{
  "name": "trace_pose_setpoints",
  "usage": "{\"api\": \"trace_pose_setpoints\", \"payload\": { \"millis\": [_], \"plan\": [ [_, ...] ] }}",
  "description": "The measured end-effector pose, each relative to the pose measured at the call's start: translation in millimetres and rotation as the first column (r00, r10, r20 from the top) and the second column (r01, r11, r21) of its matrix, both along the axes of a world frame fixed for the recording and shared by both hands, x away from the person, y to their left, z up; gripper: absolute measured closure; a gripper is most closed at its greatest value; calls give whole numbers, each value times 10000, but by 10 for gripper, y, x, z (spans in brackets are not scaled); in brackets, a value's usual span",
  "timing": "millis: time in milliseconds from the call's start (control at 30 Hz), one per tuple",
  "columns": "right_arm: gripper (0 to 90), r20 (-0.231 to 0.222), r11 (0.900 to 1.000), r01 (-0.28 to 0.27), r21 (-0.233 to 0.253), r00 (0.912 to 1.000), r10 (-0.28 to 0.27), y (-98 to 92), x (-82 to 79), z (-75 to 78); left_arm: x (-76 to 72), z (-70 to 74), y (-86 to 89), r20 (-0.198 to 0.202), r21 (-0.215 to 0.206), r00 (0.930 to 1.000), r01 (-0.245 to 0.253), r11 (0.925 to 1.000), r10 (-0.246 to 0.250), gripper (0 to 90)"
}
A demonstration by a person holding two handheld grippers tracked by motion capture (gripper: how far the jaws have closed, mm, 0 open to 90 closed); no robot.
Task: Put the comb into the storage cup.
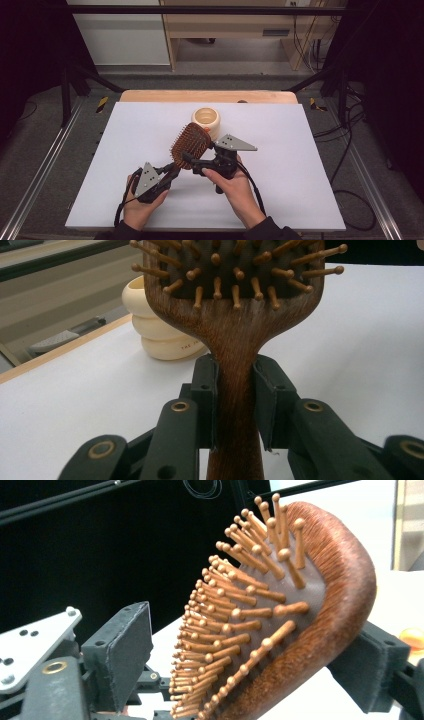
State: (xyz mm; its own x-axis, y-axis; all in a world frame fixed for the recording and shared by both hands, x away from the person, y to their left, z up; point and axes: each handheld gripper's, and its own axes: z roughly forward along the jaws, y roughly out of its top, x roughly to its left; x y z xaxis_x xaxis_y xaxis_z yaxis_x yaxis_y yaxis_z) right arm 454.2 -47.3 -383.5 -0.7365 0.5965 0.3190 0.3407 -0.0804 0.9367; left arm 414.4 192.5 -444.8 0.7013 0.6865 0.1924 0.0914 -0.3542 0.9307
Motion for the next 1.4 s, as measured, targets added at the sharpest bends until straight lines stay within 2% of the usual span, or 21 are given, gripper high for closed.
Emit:
{"api": "trace_pose_setpoints", "payload": {
  "millis": [433,767,1067,1400],
  "plan": [
    [268,-132,9999,-133,104,9998,134,-12,73,109,-9,9,12,148,-29,9999,-20,10000,20,730],
    [360,-454,9994,-287,216,9985,296,-9,106,96,-7,12,26,151,-115,9999,-72,9999,74,730],
    [382,-477,9983,-461,353,9977,477,42,121,126,-18,26,48,309,-286,9994,-119,9995,128,730],
    [410,-878,9963,-626,594,9938,677,97,161,113,-25,26,59,417,-258,9989,-210,9994,221,729]
  ]
}}
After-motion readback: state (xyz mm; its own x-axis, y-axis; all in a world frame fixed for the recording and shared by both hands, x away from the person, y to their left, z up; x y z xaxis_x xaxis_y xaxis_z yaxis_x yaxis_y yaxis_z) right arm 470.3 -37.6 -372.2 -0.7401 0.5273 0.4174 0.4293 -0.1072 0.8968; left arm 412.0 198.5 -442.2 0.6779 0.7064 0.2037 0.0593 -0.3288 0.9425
